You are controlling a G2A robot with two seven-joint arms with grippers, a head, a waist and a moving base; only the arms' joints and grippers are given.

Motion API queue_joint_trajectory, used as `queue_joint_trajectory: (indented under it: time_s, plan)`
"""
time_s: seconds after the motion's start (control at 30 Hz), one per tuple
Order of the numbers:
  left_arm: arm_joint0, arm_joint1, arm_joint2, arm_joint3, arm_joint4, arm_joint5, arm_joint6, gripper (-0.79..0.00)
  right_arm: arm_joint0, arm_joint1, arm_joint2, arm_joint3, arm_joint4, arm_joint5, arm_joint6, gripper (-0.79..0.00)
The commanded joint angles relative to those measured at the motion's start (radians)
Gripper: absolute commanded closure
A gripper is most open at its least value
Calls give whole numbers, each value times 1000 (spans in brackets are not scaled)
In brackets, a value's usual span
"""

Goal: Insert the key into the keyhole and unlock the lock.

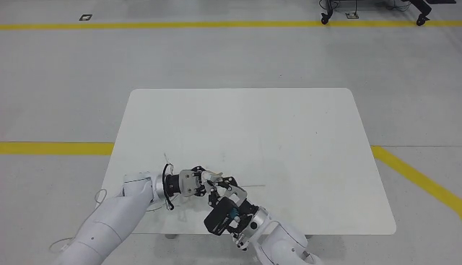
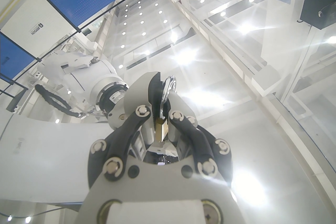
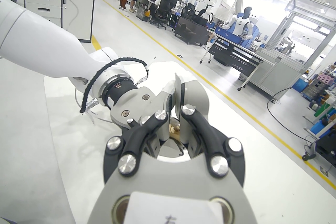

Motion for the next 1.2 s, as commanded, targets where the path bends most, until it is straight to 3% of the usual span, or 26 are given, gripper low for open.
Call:
queue_joint_trajectory:
  time_s: [0.0, 0.43, 0.77, 1.1, 1.17]
  plan:
    - [0, 2, 3, -3, -7, 1, 1, 0, 0, -1, -2, 0, -8, 7, 4, 0]
    - [-8, 16, 38, -7, -66, -1, -2, 0, 6, -6, -3, 9, -10, 3, 26, 0]
    - [-28, 23, 53, 23, -71, -15, -15, 0, -66, 4, 40, -40, 59, 19, -173, 0]
    - [-31, 23, 46, 35, -79, -24, -24, 0, -69, 5, 43, -41, 62, 16, -176, 0]
    - [-20, 23, 31, 16, -85, -58, 11, 0, -73, 3, 46, -47, 154, -21, -182, 0]
